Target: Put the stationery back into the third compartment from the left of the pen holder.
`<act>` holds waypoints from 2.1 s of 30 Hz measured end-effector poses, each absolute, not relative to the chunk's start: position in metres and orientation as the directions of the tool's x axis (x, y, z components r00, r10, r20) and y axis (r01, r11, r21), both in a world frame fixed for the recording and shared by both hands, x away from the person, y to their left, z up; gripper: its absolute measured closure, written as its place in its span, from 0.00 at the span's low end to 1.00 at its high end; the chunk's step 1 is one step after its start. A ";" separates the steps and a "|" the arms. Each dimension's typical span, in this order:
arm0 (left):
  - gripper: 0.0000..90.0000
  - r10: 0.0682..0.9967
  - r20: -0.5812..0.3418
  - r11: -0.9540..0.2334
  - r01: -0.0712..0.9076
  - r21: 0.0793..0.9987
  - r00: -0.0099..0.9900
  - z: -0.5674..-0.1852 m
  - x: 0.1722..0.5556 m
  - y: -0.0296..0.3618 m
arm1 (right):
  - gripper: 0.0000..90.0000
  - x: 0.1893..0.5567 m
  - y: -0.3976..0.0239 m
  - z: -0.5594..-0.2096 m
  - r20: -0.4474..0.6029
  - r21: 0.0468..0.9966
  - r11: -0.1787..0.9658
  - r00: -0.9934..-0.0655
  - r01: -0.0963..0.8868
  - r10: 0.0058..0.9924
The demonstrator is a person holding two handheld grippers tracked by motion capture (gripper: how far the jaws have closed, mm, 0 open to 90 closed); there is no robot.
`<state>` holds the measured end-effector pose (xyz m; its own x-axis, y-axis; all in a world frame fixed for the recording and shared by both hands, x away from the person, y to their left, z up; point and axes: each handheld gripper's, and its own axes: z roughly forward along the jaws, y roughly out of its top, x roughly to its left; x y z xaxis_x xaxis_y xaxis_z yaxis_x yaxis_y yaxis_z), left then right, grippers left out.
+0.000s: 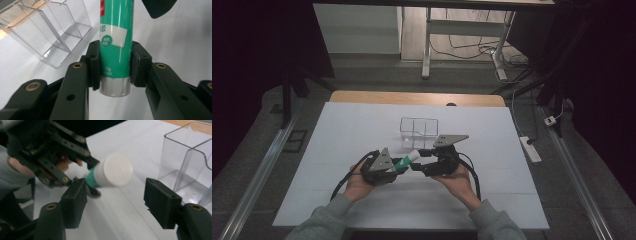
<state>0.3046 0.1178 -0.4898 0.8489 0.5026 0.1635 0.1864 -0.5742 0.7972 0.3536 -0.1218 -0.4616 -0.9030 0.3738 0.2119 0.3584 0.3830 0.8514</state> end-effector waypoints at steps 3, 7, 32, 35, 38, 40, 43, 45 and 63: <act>0.72 0.495 0.162 -0.580 0.186 0.793 0.854 -0.492 0.304 0.113 | 0.46 0.353 -0.120 -0.462 0.240 0.851 0.371 -0.904 0.371 0.354; 0.72 0.487 0.172 -0.593 0.180 0.785 0.856 -0.493 0.302 0.108 | 0.59 0.351 -0.117 -0.463 0.242 0.854 0.364 -0.902 0.373 0.357; 0.43 0.593 0.086 -0.528 0.306 0.792 0.801 -0.494 0.297 0.141 | 0.72 0.352 -0.134 -0.445 0.180 0.887 0.337 -0.909 0.316 0.376; 0.42 0.604 0.076 -0.518 0.319 0.794 0.793 -0.493 0.292 0.151 | 0.72 0.353 -0.138 -0.441 0.168 0.893 0.328 -0.905 0.308 0.390; 0.41 0.613 0.067 -0.511 0.331 0.793 0.787 -0.493 0.288 0.159 | 0.72 0.353 -0.142 -0.437 0.164 0.899 0.316 -0.903 0.302 0.398; 0.41 0.618 0.062 -0.508 0.337 0.793 0.784 -0.493 0.285 0.164 | 0.72 0.353 -0.144 -0.435 0.156 0.902 0.314 -0.901 0.297 0.404; 0.41 0.631 0.057 -0.499 0.348 0.794 0.774 -0.493 0.281 0.172 | 0.72 0.354 -0.146 -0.433 0.147 0.904 0.314 -0.900 0.291 0.411; 0.41 0.641 0.052 -0.491 0.357 0.795 0.765 -0.494 0.278 0.179 | 0.72 0.354 -0.147 -0.432 0.141 0.907 0.309 -0.898 0.286 0.416; 0.39 0.710 -0.013 -0.424 0.442 0.791 0.704 -0.507 0.263 0.227 | 0.72 0.354 -0.156 -0.417 0.098 0.926 0.283 -0.882 0.251 0.461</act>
<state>0.2632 0.2273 -0.5075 0.7043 0.7097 -0.0129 0.4417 -0.4240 0.7906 0.3536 -0.1562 -0.4166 -0.8822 0.4606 0.0978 0.2506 0.2835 0.9256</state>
